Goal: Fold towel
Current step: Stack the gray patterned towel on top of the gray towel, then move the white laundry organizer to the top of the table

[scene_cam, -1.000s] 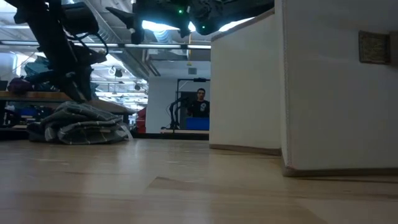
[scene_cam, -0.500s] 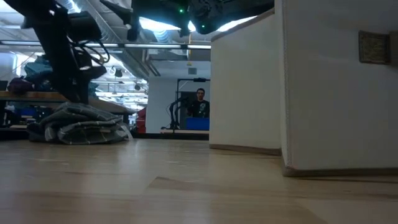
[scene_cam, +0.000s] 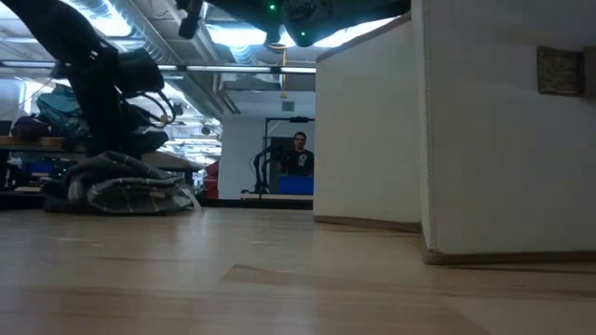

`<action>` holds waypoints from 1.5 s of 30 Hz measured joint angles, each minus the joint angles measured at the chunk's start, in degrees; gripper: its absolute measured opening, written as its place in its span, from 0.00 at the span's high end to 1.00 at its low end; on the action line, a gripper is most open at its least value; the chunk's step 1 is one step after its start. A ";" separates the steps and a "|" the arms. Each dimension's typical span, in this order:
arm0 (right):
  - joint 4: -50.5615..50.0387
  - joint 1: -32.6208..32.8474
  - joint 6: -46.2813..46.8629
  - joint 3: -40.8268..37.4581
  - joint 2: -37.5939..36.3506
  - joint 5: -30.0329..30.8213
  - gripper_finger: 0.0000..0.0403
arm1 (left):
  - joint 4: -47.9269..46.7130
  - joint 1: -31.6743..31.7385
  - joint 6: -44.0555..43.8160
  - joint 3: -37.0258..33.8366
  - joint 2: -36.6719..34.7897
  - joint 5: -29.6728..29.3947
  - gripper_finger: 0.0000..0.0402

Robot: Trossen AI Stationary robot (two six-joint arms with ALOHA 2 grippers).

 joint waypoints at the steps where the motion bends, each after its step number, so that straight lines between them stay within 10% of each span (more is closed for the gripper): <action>1: 0.02 0.05 0.03 0.00 0.00 -0.23 0.52 | 1.36 0.28 0.58 -0.25 0.96 -0.01 0.72; 12: -1.01 -0.39 0.51 -0.02 -0.34 -1.17 0.52 | 5.70 3.48 -3.25 3.61 2.39 -0.02 0.72; 23: -10.04 -4.22 -11.82 -0.04 -7.83 0.81 0.52 | 5.75 3.91 11.58 14.52 -4.01 2.43 0.72; 35: -54.49 -1.45 -34.53 0.00 -23.82 4.70 0.52 | 5.34 1.72 12.62 17.18 -10.66 23.01 0.72; 45: -95.62 4.11 -39.15 0.00 -33.73 25.75 0.52 | 4.79 -2.39 11.31 17.18 -11.21 25.95 0.72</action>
